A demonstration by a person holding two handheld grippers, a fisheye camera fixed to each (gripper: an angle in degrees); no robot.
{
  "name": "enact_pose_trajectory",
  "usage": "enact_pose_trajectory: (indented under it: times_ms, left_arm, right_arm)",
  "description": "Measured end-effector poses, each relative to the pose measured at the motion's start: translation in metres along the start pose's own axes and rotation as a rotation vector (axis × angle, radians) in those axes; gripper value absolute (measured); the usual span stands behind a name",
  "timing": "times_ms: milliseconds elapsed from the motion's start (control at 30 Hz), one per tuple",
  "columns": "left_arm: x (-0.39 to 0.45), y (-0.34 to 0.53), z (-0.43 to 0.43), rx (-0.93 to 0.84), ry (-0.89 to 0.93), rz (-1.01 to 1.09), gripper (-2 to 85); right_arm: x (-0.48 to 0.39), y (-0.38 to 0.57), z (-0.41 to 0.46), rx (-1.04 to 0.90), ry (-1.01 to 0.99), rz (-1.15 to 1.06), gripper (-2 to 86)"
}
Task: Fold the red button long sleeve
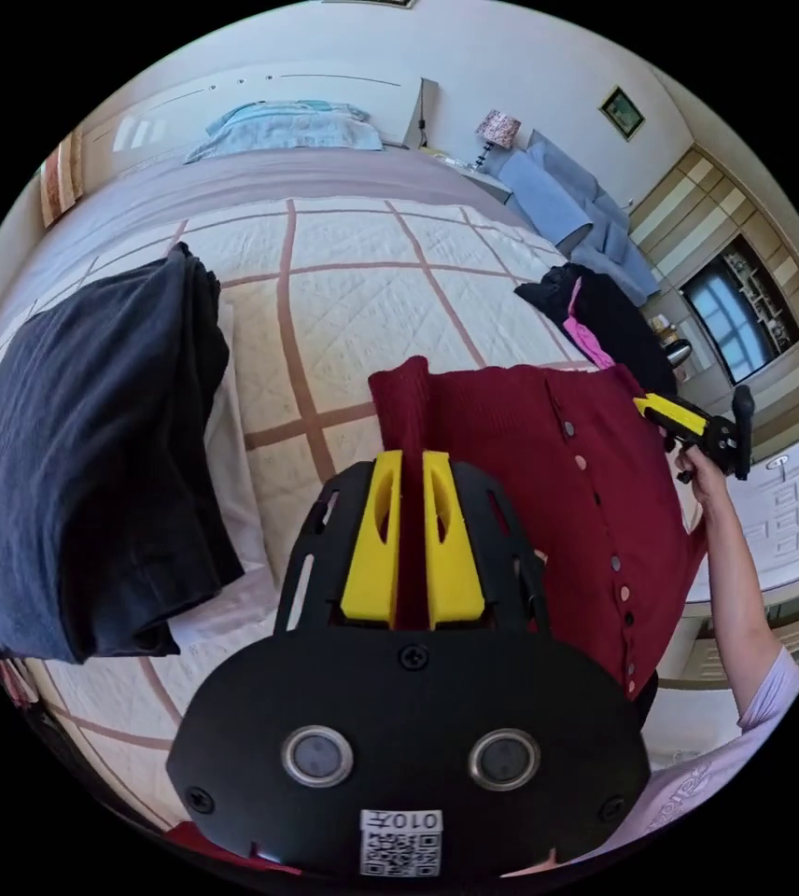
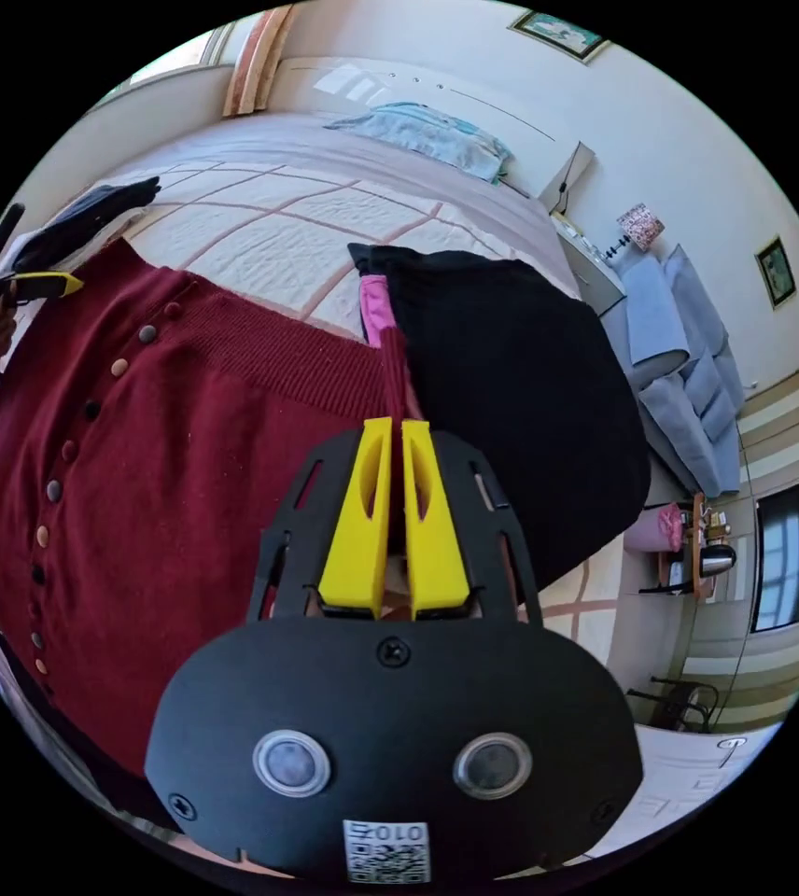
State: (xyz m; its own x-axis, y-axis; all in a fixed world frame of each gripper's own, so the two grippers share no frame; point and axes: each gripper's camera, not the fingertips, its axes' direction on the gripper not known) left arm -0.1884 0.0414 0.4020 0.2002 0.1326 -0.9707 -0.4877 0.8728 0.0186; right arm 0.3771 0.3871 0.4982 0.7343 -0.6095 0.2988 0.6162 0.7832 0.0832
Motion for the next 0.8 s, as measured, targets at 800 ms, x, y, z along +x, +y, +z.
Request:
enact_pose_trajectory:
  times_ms: [800]
  left_arm:
    - [0.095,0.106,-0.094,0.107,-0.262,0.373,8.0]
  right_arm:
    - [0.054,0.17,-0.133,0.214,-0.16,0.184,11.4]
